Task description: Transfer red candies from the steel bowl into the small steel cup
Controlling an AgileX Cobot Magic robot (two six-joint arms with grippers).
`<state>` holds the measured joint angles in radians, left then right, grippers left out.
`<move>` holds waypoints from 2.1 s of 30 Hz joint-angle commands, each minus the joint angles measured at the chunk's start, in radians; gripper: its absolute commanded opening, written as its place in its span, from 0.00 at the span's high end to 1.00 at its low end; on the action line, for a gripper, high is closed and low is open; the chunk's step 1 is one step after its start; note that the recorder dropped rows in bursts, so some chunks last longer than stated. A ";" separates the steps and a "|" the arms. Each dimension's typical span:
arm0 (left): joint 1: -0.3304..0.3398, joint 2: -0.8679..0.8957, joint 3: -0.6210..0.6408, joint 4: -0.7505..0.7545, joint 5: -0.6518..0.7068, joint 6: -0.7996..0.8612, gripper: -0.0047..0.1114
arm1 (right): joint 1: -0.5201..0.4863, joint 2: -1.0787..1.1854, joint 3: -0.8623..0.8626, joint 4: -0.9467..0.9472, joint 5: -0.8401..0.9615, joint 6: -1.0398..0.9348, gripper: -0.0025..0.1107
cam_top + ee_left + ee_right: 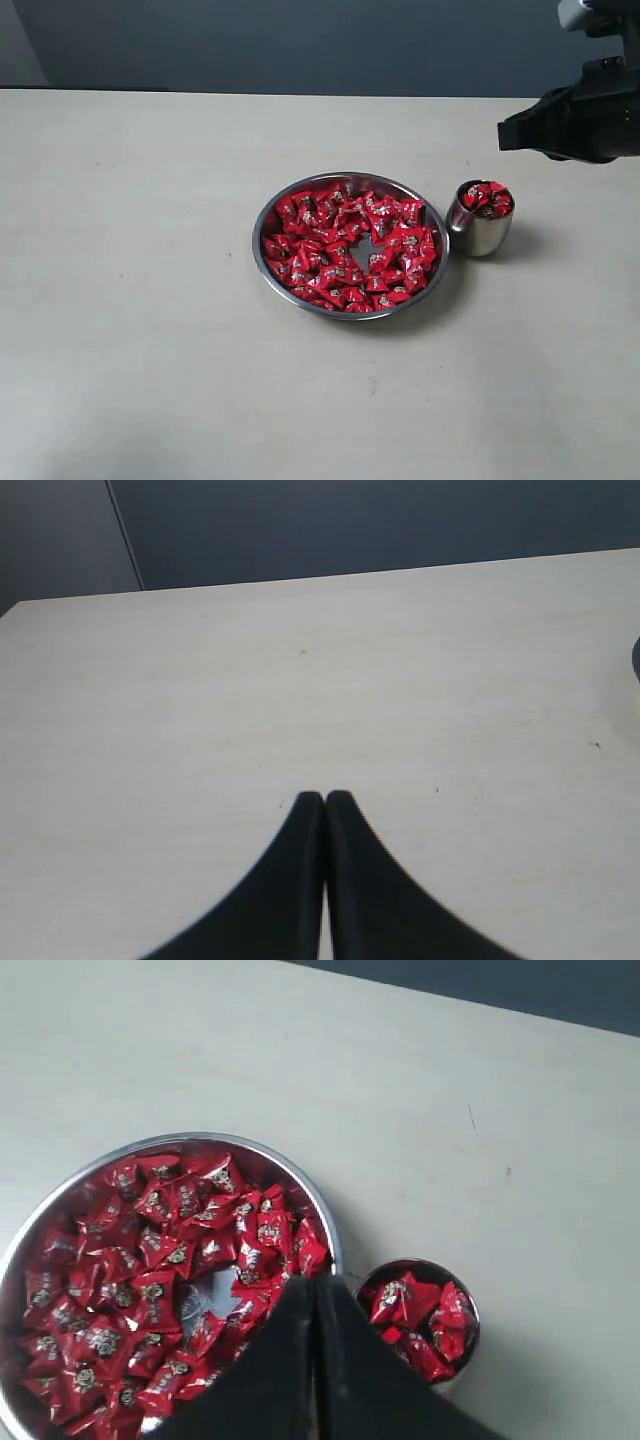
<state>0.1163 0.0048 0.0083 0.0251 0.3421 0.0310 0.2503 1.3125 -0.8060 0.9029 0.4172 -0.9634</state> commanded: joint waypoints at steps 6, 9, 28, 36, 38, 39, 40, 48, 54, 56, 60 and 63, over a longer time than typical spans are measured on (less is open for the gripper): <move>-0.008 -0.005 -0.008 0.002 -0.005 -0.002 0.96 | 0.002 -0.247 0.036 0.182 0.191 -0.002 0.99; -0.008 -0.005 -0.008 0.002 -0.005 -0.002 0.96 | 0.002 -0.376 0.036 0.166 0.291 0.000 0.99; -0.008 -0.005 -0.008 0.002 -0.005 -0.002 0.96 | 0.002 -1.135 0.140 -0.705 0.375 0.680 0.99; -0.008 -0.005 -0.008 0.002 -0.005 -0.002 0.96 | 0.002 -1.255 0.290 -0.567 0.249 0.680 0.99; -0.008 -0.005 -0.008 0.002 -0.005 -0.002 0.96 | 0.002 -1.256 0.292 -0.583 0.255 0.678 0.99; -0.008 -0.005 -0.008 0.002 -0.005 -0.002 0.96 | 0.002 -1.256 0.294 -0.584 0.255 0.678 0.99; -0.008 -0.005 -0.008 0.002 -0.005 -0.002 0.96 | 0.002 -1.256 0.294 -0.584 0.254 0.678 0.99; -0.008 -0.005 -0.008 0.002 -0.005 -0.002 0.96 | 0.002 -1.256 0.421 -0.582 0.059 0.678 0.99; -0.008 -0.005 -0.008 0.002 -0.005 -0.002 0.96 | 0.002 -1.269 0.659 -0.580 -0.217 0.678 0.99; -0.008 -0.005 -0.008 0.002 -0.005 -0.002 0.96 | 0.000 -1.286 0.731 -0.580 -0.292 0.678 0.99; -0.008 -0.005 -0.008 0.002 -0.005 -0.002 0.96 | -0.020 -1.313 0.806 -0.578 -0.348 0.680 0.99; -0.008 -0.005 -0.008 0.002 -0.005 -0.002 0.96 | -0.050 -1.313 0.806 -0.578 -0.290 0.680 0.99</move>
<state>0.1163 0.0048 0.0083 0.0251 0.3421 0.0310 0.2262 0.0076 -0.0055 0.3230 0.1269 -0.2882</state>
